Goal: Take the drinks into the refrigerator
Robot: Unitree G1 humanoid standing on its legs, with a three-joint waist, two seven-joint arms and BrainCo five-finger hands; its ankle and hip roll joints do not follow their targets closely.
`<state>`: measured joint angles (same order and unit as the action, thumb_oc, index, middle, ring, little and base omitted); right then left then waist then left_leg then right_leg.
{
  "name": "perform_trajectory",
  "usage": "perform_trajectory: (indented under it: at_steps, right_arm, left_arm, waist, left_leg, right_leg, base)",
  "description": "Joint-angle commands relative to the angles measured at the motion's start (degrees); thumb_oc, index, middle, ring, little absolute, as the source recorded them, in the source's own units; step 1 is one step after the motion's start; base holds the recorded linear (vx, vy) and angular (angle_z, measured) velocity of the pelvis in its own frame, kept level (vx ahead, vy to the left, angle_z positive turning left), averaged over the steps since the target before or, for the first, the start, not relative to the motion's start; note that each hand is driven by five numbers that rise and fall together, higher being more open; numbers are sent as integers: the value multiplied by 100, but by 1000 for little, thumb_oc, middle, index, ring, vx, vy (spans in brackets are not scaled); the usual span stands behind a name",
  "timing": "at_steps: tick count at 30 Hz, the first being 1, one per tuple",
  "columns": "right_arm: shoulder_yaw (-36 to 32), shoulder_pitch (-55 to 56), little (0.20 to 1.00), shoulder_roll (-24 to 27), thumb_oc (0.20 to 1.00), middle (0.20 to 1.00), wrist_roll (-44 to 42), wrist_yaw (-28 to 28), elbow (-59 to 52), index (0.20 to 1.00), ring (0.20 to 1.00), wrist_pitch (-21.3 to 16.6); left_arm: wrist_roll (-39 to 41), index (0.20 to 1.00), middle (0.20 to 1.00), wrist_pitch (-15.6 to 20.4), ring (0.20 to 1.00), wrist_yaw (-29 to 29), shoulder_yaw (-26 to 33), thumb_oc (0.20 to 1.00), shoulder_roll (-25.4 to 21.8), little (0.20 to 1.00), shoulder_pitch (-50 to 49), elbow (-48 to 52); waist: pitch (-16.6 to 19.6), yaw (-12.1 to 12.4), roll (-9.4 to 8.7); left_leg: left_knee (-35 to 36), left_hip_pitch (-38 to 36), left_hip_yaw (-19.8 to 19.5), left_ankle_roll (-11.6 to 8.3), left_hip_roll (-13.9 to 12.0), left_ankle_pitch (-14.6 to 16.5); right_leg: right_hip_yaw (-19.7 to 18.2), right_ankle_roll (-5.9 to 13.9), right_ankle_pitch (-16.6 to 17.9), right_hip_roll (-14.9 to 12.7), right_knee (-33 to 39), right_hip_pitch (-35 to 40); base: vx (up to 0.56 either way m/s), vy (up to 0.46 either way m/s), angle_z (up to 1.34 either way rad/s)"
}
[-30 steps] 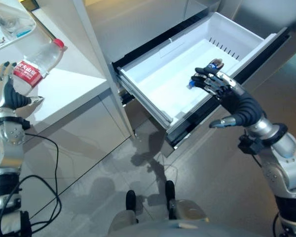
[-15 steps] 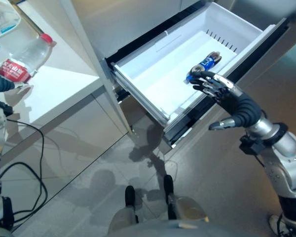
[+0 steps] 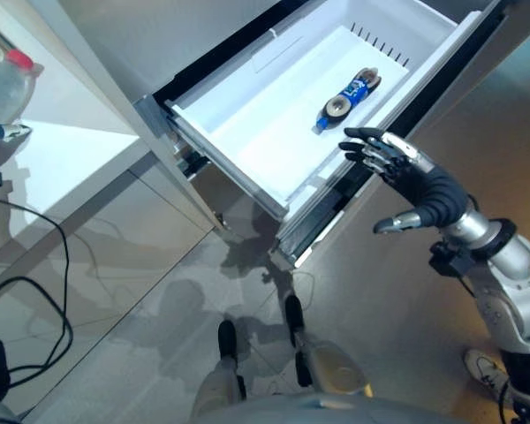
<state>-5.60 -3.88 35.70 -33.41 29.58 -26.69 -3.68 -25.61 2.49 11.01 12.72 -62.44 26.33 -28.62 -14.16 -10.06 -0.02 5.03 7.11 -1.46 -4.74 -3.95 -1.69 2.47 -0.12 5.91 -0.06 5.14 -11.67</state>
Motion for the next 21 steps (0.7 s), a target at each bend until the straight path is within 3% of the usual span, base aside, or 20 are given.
perform_trajectory:
  at_steps: [1,5,6,7,10,21]
  right_arm:
    - [-258,-40,1000,14,1000,1000,-232,12,-429,1000,1000,-394]
    - [-312,13,1000,4,1000,1000,-219,40,-442,1000,1000,-367]
    - [-334,26,1000,5,1000,1000,-216,42,-441,1000,1000,-364]
    - [-342,11,1000,2,1000,1000,-229,38,-438,1000,1000,-347]
    - [-364,6,1000,-20,1000,1000,-210,58,-443,1000,1000,-333]
    - [-386,24,1000,-6,1000,1000,-222,175,-450,1000,1000,-203]
  left_arm:
    - [145,1000,1000,84,1000,125,129,1000,-348,1000,310,-161]
    - [204,1000,1000,89,1000,0,132,1000,-260,1000,252,-149]
    - [213,853,853,96,853,-43,125,853,-231,853,244,-164]
    - [212,501,501,83,501,-147,115,501,-236,501,201,-178]
    - [244,200,200,88,200,-279,187,200,-186,200,115,-153]
    - [296,200,200,66,200,-763,480,200,-195,200,-412,-230]
  waist:
    - [-81,17,32]
    - [-93,-3,45]
    - [-109,-11,49]
    - [-133,1,51]
    - [-157,15,56]
    - [-177,75,68]
  left_leg:
    - [-3,-537,-221,259,47,464]
    - [-3,-584,-225,262,52,493]
    - [-3,-600,-222,263,57,496]
    - [-3,-608,-220,265,66,510]
    - [-3,-612,-208,258,74,507]
    - [-14,-677,-174,276,113,530]
  right_leg:
    - [68,316,-1357,16,-1107,48]
    - [63,319,-1373,0,-1078,107]
    - [79,322,-1378,-7,-1074,127]
    - [95,330,-1376,-20,-1078,133]
    - [120,326,-1352,-51,-1058,147]
    - [139,323,-1278,-100,-929,298]
  base:
    - [0,0,0]
    - [0,0,0]
    - [-38,21,-1]
    - [-33,17,-1]
    - [-26,10,0]
    - [-21,3,1]
